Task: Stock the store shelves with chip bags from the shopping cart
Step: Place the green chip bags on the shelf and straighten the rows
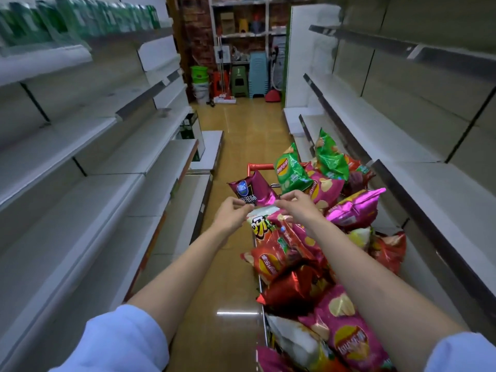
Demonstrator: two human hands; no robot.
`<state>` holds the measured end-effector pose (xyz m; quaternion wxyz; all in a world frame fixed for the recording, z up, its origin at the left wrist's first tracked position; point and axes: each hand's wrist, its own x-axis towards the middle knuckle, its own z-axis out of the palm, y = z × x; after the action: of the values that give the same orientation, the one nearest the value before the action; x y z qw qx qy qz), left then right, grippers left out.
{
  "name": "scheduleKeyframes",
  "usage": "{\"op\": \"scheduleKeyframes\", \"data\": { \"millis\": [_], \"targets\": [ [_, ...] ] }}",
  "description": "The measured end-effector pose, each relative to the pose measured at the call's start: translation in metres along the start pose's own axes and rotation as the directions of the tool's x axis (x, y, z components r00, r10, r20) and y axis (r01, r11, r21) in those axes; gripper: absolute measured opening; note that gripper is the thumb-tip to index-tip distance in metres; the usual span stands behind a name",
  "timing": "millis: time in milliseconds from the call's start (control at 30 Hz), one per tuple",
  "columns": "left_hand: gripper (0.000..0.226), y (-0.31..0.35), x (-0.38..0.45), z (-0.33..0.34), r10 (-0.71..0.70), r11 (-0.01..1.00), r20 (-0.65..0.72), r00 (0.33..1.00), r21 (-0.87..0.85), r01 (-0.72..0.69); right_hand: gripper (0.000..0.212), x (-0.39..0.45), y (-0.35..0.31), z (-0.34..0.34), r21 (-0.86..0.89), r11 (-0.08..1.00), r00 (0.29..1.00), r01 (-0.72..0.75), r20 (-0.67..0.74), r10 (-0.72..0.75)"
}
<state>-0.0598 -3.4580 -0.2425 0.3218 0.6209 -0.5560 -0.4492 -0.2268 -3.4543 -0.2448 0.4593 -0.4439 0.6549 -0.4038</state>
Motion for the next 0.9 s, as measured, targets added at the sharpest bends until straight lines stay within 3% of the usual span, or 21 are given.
{"op": "scheduleKeyframes", "data": {
  "millis": [267, 400, 700, 900],
  "targets": [
    [0.019, -0.020, 0.115, -0.064, 0.020, 1.000, 0.161, 0.987, -0.026, -0.016, 0.024, 0.073, -0.011, 0.075, 0.011, 0.992, 0.976, -0.123, -0.179, 0.123],
    [0.019, -0.012, 0.152, -0.079, 0.055, 0.998, 0.229, 0.972, -0.028, -0.050, 0.023, 0.096, -0.030, 0.079, 0.000, 0.996, 0.959, -0.088, -0.269, 0.084],
    [0.012, 0.009, 0.213, -0.029, 0.107, 0.992, 0.373, 0.922, -0.108, -0.071, 0.039, 0.145, -0.030, 0.031, -0.180, 0.963, 0.843, -0.202, -0.532, 0.077],
    [0.016, 0.057, 0.278, 0.009, 0.179, 0.982, 0.406, 0.896, -0.131, -0.136, 0.061, 0.218, -0.029, 0.002, -0.410, 0.869, 0.840, -0.276, -0.542, 0.011]
  ]
}}
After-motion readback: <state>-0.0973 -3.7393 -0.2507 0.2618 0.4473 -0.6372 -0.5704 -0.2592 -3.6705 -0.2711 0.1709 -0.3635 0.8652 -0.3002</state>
